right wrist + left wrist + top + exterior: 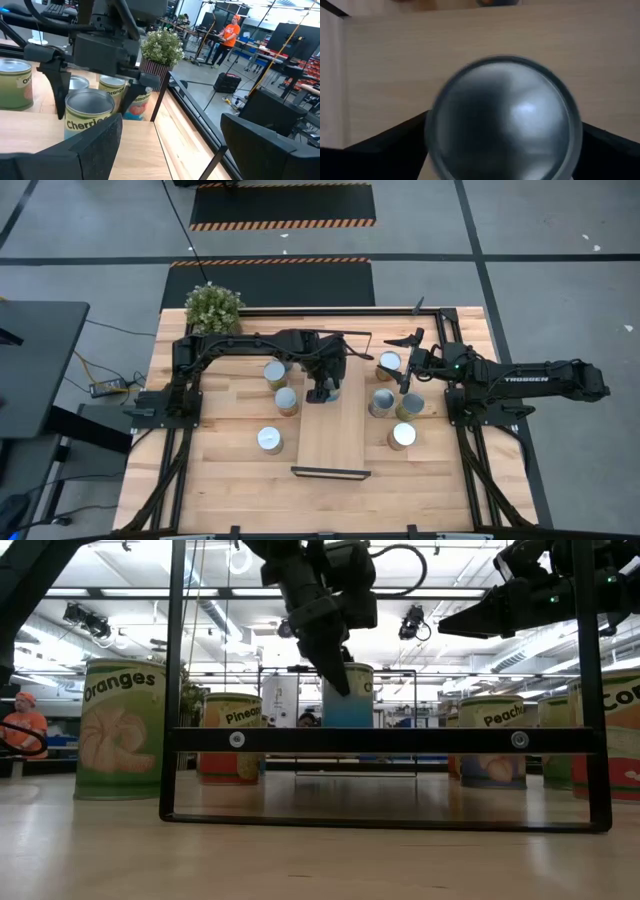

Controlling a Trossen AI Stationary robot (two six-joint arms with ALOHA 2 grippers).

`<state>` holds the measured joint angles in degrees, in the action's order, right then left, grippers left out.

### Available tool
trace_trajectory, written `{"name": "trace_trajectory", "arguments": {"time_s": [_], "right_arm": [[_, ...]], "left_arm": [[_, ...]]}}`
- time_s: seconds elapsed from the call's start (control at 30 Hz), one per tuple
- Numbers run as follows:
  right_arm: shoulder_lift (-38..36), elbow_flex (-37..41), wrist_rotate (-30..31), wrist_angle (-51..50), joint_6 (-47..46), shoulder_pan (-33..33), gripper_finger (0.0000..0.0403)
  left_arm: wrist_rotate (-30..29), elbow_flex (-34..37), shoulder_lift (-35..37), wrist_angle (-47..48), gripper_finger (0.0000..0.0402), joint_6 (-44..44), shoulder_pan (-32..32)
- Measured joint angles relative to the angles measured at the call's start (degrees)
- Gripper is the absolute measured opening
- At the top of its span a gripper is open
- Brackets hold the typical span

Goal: Pick and place cans onto a shelf
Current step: Put the canned cherrys on the shelf

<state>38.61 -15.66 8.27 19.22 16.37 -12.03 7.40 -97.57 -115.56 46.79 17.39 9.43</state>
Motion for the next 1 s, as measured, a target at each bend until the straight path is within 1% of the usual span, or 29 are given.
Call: {"name": "trace_trajectory", "arguments": {"time_s": [0.07, 0.13, 0.27, 0.33, 0.4, 0.63, 0.77, 0.83, 1.0], "right_arm": [[0.0, 0.0, 0.0, 0.0, 0.0, 0.0, 0.0346], [0.0, 0.0, 0.0, 0.0, -0.1, 0.0, 0.0346], [0.0, 0.0, 0.0, -0.2, -0.2, 0.0, 0.0346], [0.0, 0.0, 0.0, -0.7, -0.1, 0.0, 0.0346], [0.0, 0.0, 0.0, -1.4, -0.2, 0.0, 0.0346], [0.0, 0.0, 1.1, -1.6, 0.1, 0.0, 0.0346], [0.0, 0.0, 1.0, -1.3, 0.2, 0.0, 0.0346], [0.0, 0.0, 1.0, -1.3, 0.2, 0.0, 0.0346], [0.0, 0.0, 0.6, -0.8, 0.0, 0.0, 0.0346]], "left_arm": [[-2.2, -1.0, 0.0, 0.0, 0.0386, 1.5, -0.5], [-5.7, -2.5, 0.0, 0.3, 0.0384, 3.0, -1.3], [-9.1, -5.3, 0.1, 0.5, 0.0384, 6.8, -2.9], [-11.8, -6.4, 0.1, 0.7, 0.0384, 7.7, -3.6], [-14.6, -7.7, 0.1, 1.1, 0.0384, 7.2, -4.3], [-19.9, -12.0, 0.1, 12.5, 0.0384, 1.6, -5.8], [-21.8, -12.4, 0.1, 16.9, 0.0384, -2.1, -6.5], [-23.8, -12.3, 0.1, 18.3, 0.0384, -3.3, -6.9], [-28.4, -7.8, 0.1, 13.6, 0.0384, -3.3, -6.7]]}}
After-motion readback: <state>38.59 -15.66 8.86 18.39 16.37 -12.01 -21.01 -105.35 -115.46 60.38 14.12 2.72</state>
